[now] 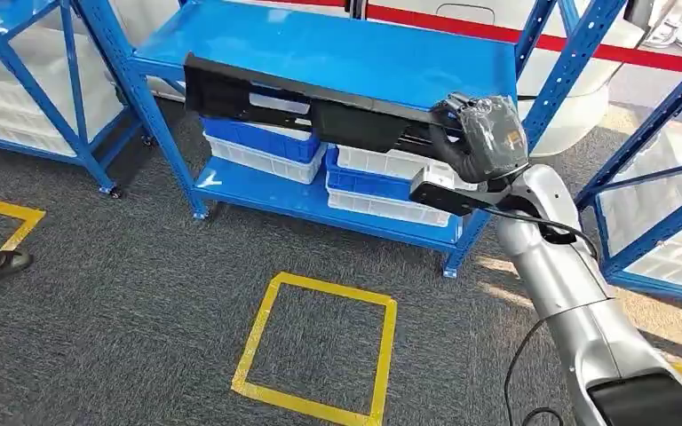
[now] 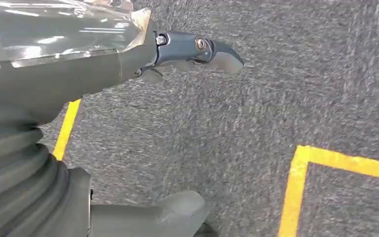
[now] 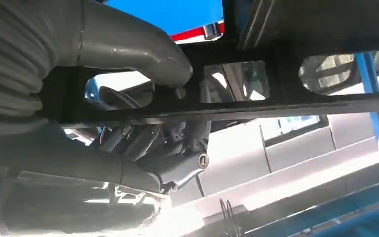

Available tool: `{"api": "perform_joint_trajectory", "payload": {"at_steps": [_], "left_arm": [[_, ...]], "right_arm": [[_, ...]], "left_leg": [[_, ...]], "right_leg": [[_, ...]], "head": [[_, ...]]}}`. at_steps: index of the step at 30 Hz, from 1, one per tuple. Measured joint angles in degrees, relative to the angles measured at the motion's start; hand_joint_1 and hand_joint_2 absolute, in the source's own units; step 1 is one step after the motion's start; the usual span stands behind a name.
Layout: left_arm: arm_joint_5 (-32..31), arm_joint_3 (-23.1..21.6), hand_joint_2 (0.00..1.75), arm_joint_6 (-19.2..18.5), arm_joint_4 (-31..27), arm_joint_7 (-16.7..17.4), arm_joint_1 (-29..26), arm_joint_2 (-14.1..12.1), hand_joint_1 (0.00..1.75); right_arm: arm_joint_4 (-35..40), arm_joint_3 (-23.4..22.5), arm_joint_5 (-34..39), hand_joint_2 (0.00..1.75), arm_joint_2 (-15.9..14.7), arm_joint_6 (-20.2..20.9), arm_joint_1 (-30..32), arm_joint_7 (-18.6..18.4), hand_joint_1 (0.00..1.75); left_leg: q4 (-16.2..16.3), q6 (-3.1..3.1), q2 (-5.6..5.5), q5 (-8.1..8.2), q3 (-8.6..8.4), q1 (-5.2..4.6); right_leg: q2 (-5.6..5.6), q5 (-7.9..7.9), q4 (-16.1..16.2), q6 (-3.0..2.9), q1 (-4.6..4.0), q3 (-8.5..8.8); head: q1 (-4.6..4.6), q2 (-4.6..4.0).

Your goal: Take the parts from the cabinet and place them on the table.

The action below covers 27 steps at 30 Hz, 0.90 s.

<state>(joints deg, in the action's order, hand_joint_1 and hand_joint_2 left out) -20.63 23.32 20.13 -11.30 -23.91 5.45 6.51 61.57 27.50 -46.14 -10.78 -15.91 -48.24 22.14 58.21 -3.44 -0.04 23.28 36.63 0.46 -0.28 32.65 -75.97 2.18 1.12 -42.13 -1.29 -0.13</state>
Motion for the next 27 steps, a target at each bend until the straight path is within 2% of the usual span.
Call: {"api": "perform_joint_trajectory", "payload": {"at_steps": [1, 2, 3, 4, 5, 6, 7, 8, 9, 10, 11, 12, 13, 14, 15, 16, 17, 18, 19, 20, 21, 22, 23, 24, 25, 26, 27], "left_arm": [[0.0, 0.0, 1.75, -0.09, 0.0, 0.0, 0.13, 0.02, 0.0], [0.0, 0.0, 1.75, -0.13, 0.0, 0.0, 0.23, 0.04, 0.0], [0.0, 0.02, 1.75, -0.13, 0.0, 0.02, 0.32, 0.04, 0.0], [0.13, 0.02, 1.75, -0.13, 0.0, 0.04, 0.42, 0.04, 0.0], [0.17, 0.02, 1.75, -0.11, -0.02, 0.07, 0.45, 0.07, 0.0], [0.17, 0.02, 1.75, -0.13, -0.02, 0.07, 0.41, 0.13, 0.0], [0.22, 0.04, 1.75, -0.02, -0.02, 0.07, 0.41, 0.11, 0.0], [0.22, 0.04, 1.75, 0.04, -0.02, 0.11, 0.32, 0.11, 0.0], [0.22, 0.04, 1.75, 0.18, 0.0, 0.13, 0.14, 0.11, 0.0], [0.24, 0.04, 1.75, 0.35, -0.02, 0.13, 0.1, -0.07, 0.0], [0.24, 0.04, 1.75, 0.37, 0.0, 0.13, -0.05, -0.02, 0.0], [0.22, 0.04, 1.75, 0.37, 0.0, 0.11, -0.12, 0.0, 0.0], [0.15, 0.04, 1.75, 0.35, 0.0, 0.07, -0.1, -0.02, 0.0], [0.13, 0.04, 1.75, 0.35, 0.0, 0.07, -0.1, -0.07, 0.0], [0.04, 0.04, 1.75, 0.31, 0.0, 0.07, -0.12, -0.11, 0.0], [0.04, 0.04, 1.75, 0.28, 0.0, 0.07, -0.13, -0.15, 0.0], [0.04, 0.04, 1.75, 0.28, 0.0, 0.07, -0.12, -0.18, 0.0], [0.04, 0.04, 1.75, 0.28, 0.0, 0.07, -0.11, -0.26, 0.0], [0.04, 0.04, 1.75, 0.28, -0.02, 0.07, -0.07, -0.26, 0.0], [-0.07, 0.04, 1.75, 0.26, -0.02, 0.07, 0.06, -0.11, 0.0], [-0.3, 0.04, 1.75, 0.28, -0.02, 0.07, 0.2, -0.2, 0.0], [-0.39, 0.04, 1.75, 0.28, -0.02, 0.07, 0.21, -0.17, 0.0], [-0.39, 0.02, 1.75, 0.33, -0.02, 0.07, 0.25, -0.2, 0.0], [-0.22, 0.06, 1.75, 0.37, -0.02, 0.07, 0.14, -0.33, 0.0], [0.2, 0.07, 1.75, 0.37, -0.02, 0.07, 0.07, -0.31, 0.0], [0.24, 0.09, 1.75, 0.35, -0.02, 0.05, 0.08, -0.35, 0.0], [0.24, 0.11, 1.75, 0.35, -0.04, -0.11, 0.08, -0.5, 0.0]], "right_arm": [[0.0, -0.02, -0.17, 1.75, 0.0, 0.02, 0.02, -0.15, 1.75], [0.0, -0.04, -0.22, 1.75, 0.0, 0.07, 0.0, -0.22, 1.75], [0.0, -0.07, -0.2, 1.75, 0.0, 0.11, -0.07, -0.28, 1.75], [0.02, -0.11, -0.13, 1.75, 0.04, 0.22, -0.28, -0.28, 1.75], [0.15, -0.22, -0.11, 1.75, 0.09, 0.31, -0.51, -0.28, 1.75], [0.31, -0.35, -0.06, 1.75, 0.26, 0.33, -0.51, -0.28, 1.75], [0.26, -0.42, 0.0, 1.75, 0.26, 0.48, -0.65, -0.28, 1.75], [0.26, -0.44, 0.0, 1.75, 0.28, 0.5, -0.85, -0.28, 1.75], [0.24, -0.42, -0.02, 1.75, 0.5, 0.52, -0.84, -0.28, 1.75], [0.13, -0.39, -0.13, 1.75, 0.57, 0.55, -1.04, -0.26, 1.75], [0.13, -0.39, -0.11, 1.75, 0.79, 0.55, -1.11, -0.18, 1.75], [0.13, -0.42, -0.09, 1.75, 0.9, 0.55, -1.23, -0.06, 1.75], [0.13, -0.44, -0.04, 1.75, 0.92, 0.48, -1.27, 0.04, 1.75], [0.13, -0.46, 0.02, 1.75, 0.92, 0.46, -1.25, 0.07, 1.75], [0.13, -0.48, 0.02, 1.75, 0.9, 0.44, -1.12, 0.09, 1.75], [0.13, -0.5, 0.02, 1.75, 0.87, 0.44, -1.0, 0.13, 1.75], [0.13, -0.52, 0.02, 1.75, 0.81, 0.42, -0.94, 0.15, 1.75], [0.13, -0.57, 0.02, 1.75, 0.79, 0.42, -0.95, 0.2, 1.75], [0.15, -0.66, 0.04, 1.75, 0.74, 0.39, -1.03, 0.22, 1.75], [0.37, -0.79, 0.05, 1.75, 0.72, 0.37, -1.06, 0.22, 1.75], [0.46, -1.07, 0.18, 1.75, 0.48, 0.33, -1.2, 0.22, 1.75], [0.55, -1.22, 0.5, 1.75, 0.52, 0.2, -1.28, 0.22, 1.75], [0.55, -1.33, 0.84, 1.75, 0.5, 0.14, -1.09, 0.24, 1.75], [0.55, -1.44, 1.03, 1.75, 0.44, 0.13, -0.77, 0.24, 1.75], [0.5, -1.51, 1.25, 1.75, 0.44, 0.13, -0.35, 0.24, 1.75], [0.48, -1.55, 1.31, 1.75, 0.42, 0.13, 0.02, 0.26, 1.75], [0.46, -1.6, 1.31, 1.75, 0.39, 0.13, 0.12, 0.26, 1.75]], "left_leg": [[0.03, 0.09, 0.0, -0.76, 1.0, -0.08], [0.03, 0.22, 0.01, -1.55, 2.04, -0.08], [0.05, 0.39, 0.0, -2.27, 2.85, -0.08], [0.11, 0.65, -0.01, -3.09, 3.47, -0.08], [0.18, 1.0, -0.07, -3.58, 4.01, -0.39], [-0.1, 1.38, 0.03, -4.43, 3.91, -0.28], [-0.42, 1.62, 0.01, -5.14, 3.86, -0.28], [-0.74, 1.92, -0.02, -5.75, 3.92, -0.19], [-0.97, 2.42, -0.2, -6.34, 4.07, -0.3], [-0.08, 2.65, -0.31, -4.39, 4.77, 0.16], [2.05, 2.85, -0.16, -0.77, 5.42, 0.21], [5.7, 3.15, -0.1, 3.31, 6.32, 0.41], [10.8, 3.56, -0.15, 6.84, 7.4, 0.51], [15.13, 3.95, -0.15, 8.42, 8.08, 0.61], [18.3, 4.26, -0.13, 8.04, 8.12, 0.86], [18.79, 4.51, -0.13, 6.32, 7.18, 1.16], [17.09, 4.69, -0.1, 4.11, 5.13, 1.55], [13.34, 4.92, -0.09, 2.58, 1.93, 1.9], [8.89, 5.14, -0.1, 2.66, -1.62, 2.22], [3.47, 5.48, -0.21, 4.96, -5.55, 2.21], [1.17, 4.62, -0.69, 5.98, -6.47, 1.82], [1.1, 4.32, -0.52, 5.88, -5.86, 1.63], [1.31, 3.76, -0.52, 5.52, -5.57, 1.03], [1.02, 2.93, -0.44, 4.95, -5.17, 0.85], [0.68, 1.98, 0.0, 4.11, -4.65, 1.1], [0.66, 1.24, -0.05, 3.4, -3.87, 0.76], [0.68, 0.78, 0.07, 2.82, -3.02, 0.68]], "right_leg": [[0.06, -1.43, 0.47, 0.69, -0.03, 1.35], [0.06, -3.23, 2.97, 1.26, -0.04, 3.77], [0.06, -4.29, 6.57, 1.41, -0.12, 6.74], [0.05, -3.79, 12.17, 0.87, -0.24, 11.22], [0.03, -1.54, 17.83, 0.04, -0.79, 15.57], [0.21, -1.21, 19.09, -0.17, -1.15, 15.61], [0.25, -1.62, 19.26, -0.16, -1.13, 14.73], [0.29, -1.9, 18.95, -0.48, -1.29, 14.52], [0.24, -2.7, 19.38, -1.09, -0.85, 13.92], [-0.18, -3.52, 19.43, -1.53, 0.03, 14.03], [-0.13, -4.17, 19.46, -2.28, -0.01, 13.19], [-0.14, -5.03, 19.42, -2.65, -0.03, 12.61], [-0.15, -5.86, 19.39, -2.73, -0.08, 11.61], [-0.17, -6.55, 19.32, -2.62, -0.13, 10.76], [-0.22, -7.3, 19.26, -2.47, -0.13, 9.86], [-0.26, -7.92, 19.22, -2.22, -0.1, 9.07], [-0.3, -8.5, 19.12, -1.91, 0.01, 8.19], [-0.28, -9.0, 18.92, -1.52, 0.17, 7.43], [-0.26, -9.31, 18.55, -1.05, 0.17, 6.98], [-0.26, -9.5, 18.15, -0.73, -0.11, 6.19], [-0.35, -9.9, 17.85, -0.18, -0.16, 5.9], [-0.37, -10.57, 17.86, 0.41, -0.39, 5.67], [-0.38, -11.19, 18.23, 0.9, -0.34, 5.34], [-0.4, -11.6, 18.25, 1.48, -0.16, 5.07], [-0.3, -11.01, 17.75, 1.54, 0.24, 4.22], [-0.16, -8.49, 16.01, 0.98, 0.19, 3.09], [-0.14, -5.37, 12.58, 0.24, 0.12, 2.02]], "head": [[-0.07, 0.0], [0.0, 0.0], [-0.04, 0.0], [0.0, 0.0], [0.0, 0.0], [-0.46, 0.0], [-0.15, 0.0], [0.02, 0.0], [-0.09, 0.0], [0.07, 0.0], [-0.15, 0.0], [-0.43, 0.0], [-0.44, 0.0], [-0.46, 0.0], [-0.44, 0.0], [-0.46, 0.0], [-0.46, 0.0], [-0.46, 0.0], [-0.52, 0.0], [-0.57, 0.0], [-0.28, 0.0], [-0.22, 0.0], [-0.26, 0.0], [-0.17, 0.0], [-0.26, 0.0], [-0.28, 0.0], [0.17, 0.0]]}}
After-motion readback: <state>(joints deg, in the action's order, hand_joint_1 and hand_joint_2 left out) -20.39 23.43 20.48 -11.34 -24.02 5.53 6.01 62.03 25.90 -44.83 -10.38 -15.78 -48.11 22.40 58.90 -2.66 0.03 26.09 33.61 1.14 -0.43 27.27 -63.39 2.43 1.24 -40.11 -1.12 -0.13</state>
